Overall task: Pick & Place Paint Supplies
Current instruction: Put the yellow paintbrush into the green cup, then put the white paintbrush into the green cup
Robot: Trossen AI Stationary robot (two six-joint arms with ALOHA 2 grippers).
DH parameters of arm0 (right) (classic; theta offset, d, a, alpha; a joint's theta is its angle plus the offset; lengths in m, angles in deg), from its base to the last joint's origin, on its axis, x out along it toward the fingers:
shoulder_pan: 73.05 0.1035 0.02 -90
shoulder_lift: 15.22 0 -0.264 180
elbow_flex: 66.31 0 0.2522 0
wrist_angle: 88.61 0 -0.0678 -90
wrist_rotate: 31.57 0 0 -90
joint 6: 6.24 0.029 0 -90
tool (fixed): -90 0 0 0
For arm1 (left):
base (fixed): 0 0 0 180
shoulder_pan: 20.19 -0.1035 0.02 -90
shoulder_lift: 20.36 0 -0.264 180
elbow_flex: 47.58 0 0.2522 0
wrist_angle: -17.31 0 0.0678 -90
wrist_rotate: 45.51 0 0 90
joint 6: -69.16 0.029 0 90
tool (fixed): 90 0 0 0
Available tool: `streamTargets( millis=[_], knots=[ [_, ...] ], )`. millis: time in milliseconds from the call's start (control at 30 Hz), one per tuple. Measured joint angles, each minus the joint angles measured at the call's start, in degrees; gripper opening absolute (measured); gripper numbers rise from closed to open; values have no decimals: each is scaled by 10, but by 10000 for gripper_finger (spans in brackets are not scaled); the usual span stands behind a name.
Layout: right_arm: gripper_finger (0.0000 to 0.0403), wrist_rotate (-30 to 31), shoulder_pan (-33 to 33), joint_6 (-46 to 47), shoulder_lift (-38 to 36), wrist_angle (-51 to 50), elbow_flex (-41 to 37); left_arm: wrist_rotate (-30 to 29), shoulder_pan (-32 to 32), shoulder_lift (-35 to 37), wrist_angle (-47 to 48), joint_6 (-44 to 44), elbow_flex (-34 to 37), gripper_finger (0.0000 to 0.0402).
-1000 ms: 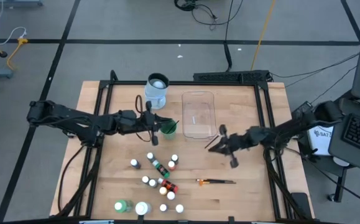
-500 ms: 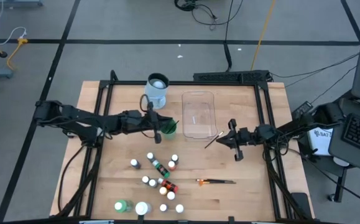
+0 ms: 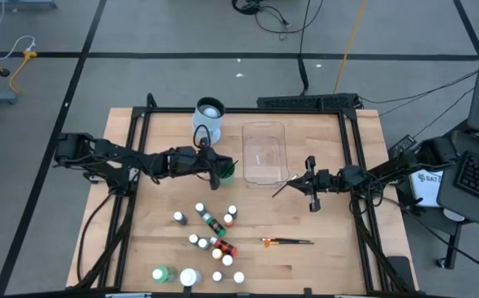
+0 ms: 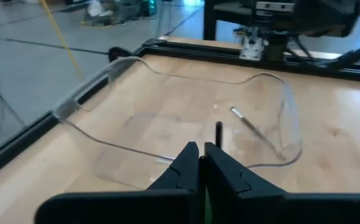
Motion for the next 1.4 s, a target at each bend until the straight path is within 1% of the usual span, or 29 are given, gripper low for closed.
streamTargets(
  millis=[100, 200, 300, 400, 467, 567, 667, 700, 767, 800, 867, 900, 1000, 1100, 1167, 1233, 1300, 1400],
  knots=[
    [0, 0, 0, 1, 0, 0, 0, 32, 2, 0, -9, 3, 0, 51],
    [0, 0, 0, 1, 0, 0, -1, 42, 1, 2, -21, 4, 0, 86],
    [0, -1, 0, 0, 0, 0, -1, 53, 1, 25, -21, 8, 0, 115],
    [0, -1, 0, 0, 0, 0, -1, 79, 2, 82, 7, 11, 0, 131],
    [0, -1, 0, -3, 0, 0, -1, 100, 2, 143, 49, -3, -6, 134],
    [0, -1, 0, -15, 0, -1, -1, 126, 10, 269, 148, -20, -8, 119],
    [0, -1, 0, -19, 0, -2, -1, 127, 49, 392, 234, -11, -8, 75],
    [0, -1, 0, -22, 0, -5, -1, 115, 67, 428, 261, 0, -9, 55],
    [0, -1, 0, -29, 0, -9, -1, 59, 98, 493, 331, 22, -9, 17],
    [0, -1, 0, -29, 0, -10, -1, 22, 112, 521, 359, 23, -7, 9],
    [0, -1, 0, -20, 0, -14, -1, -45, 135, 559, 377, 9, 10, 13],
    [0, -1, 0, -13, 0, -14, -1, -64, 143, 571, 379, 7, 24, 15],
    [0, -3, 0, -5, 0, -13, -1, -73, 154, 586, 361, 43, 80, 6],
    [0, -3, 0, 1, 0, -13, -1, -112, 150, 589, 298, 72, 134, 5],
    [0, -6, 0, 16, 0, -14, -1, -124, 145, 589, 251, 108, 165, 4],
    [0, -31, 0, 17, 0, -14, -1, -117, 138, 589, 202, 145, 192, 2],
    [0, -49, 1, 11, 0, -14, -1, -94, 125, 588, 149, 164, 216, 3],
    [0, -48, 0, 14, 0, -18, -1, -67, 101, 583, 116, 155, 238, 1]
  ],
)
